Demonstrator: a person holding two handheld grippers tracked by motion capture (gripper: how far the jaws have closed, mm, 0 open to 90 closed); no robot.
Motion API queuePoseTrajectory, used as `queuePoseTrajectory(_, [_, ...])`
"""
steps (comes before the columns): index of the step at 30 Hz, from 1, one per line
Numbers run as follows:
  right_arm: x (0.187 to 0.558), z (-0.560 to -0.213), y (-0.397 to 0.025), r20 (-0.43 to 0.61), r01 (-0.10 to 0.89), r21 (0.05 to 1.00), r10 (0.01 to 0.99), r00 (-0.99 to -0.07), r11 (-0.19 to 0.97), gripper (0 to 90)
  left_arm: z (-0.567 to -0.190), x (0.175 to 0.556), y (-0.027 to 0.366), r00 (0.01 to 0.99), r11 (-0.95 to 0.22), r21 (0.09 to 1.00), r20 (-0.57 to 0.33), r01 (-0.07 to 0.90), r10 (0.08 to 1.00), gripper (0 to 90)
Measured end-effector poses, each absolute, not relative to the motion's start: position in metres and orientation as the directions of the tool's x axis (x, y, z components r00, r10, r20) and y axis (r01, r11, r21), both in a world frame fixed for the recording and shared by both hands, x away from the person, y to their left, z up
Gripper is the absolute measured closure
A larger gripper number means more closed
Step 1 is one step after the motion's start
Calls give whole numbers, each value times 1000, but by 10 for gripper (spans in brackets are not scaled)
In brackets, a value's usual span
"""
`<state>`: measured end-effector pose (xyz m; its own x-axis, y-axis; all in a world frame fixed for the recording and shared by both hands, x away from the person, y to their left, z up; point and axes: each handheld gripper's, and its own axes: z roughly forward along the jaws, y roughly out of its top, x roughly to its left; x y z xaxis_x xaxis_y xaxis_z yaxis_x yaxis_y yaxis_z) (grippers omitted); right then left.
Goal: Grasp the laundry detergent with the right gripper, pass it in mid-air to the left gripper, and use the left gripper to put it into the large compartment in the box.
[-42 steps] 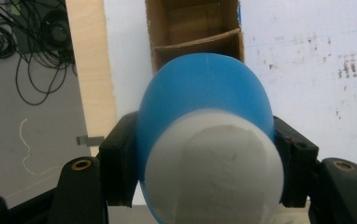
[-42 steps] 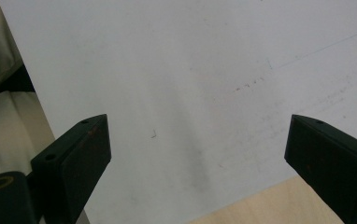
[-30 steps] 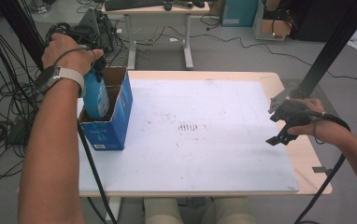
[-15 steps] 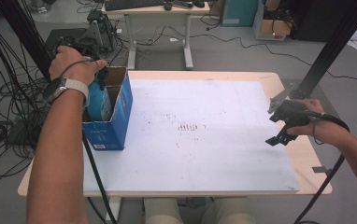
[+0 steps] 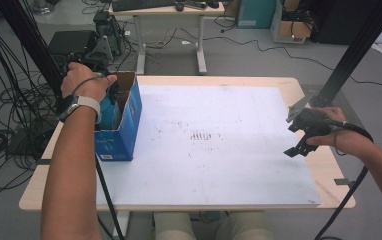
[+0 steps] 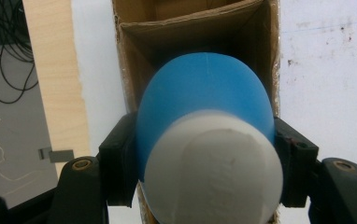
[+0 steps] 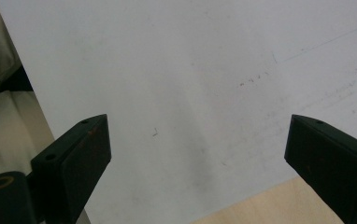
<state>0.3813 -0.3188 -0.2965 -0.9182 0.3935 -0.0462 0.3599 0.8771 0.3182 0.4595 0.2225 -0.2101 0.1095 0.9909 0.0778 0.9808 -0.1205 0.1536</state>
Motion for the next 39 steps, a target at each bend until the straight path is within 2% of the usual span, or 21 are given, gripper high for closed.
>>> queuePoseTrajectory(25, [380,-297,-322,-40,375,326,409,-912,868,72,-259,458,223,79,-89,153,69,984,994,376])
queuePoseTrajectory(39, [380,-299,-326,-36,381,332,415,-909,863,72,-263,461,221,77,-89,158,76,983,994,374])
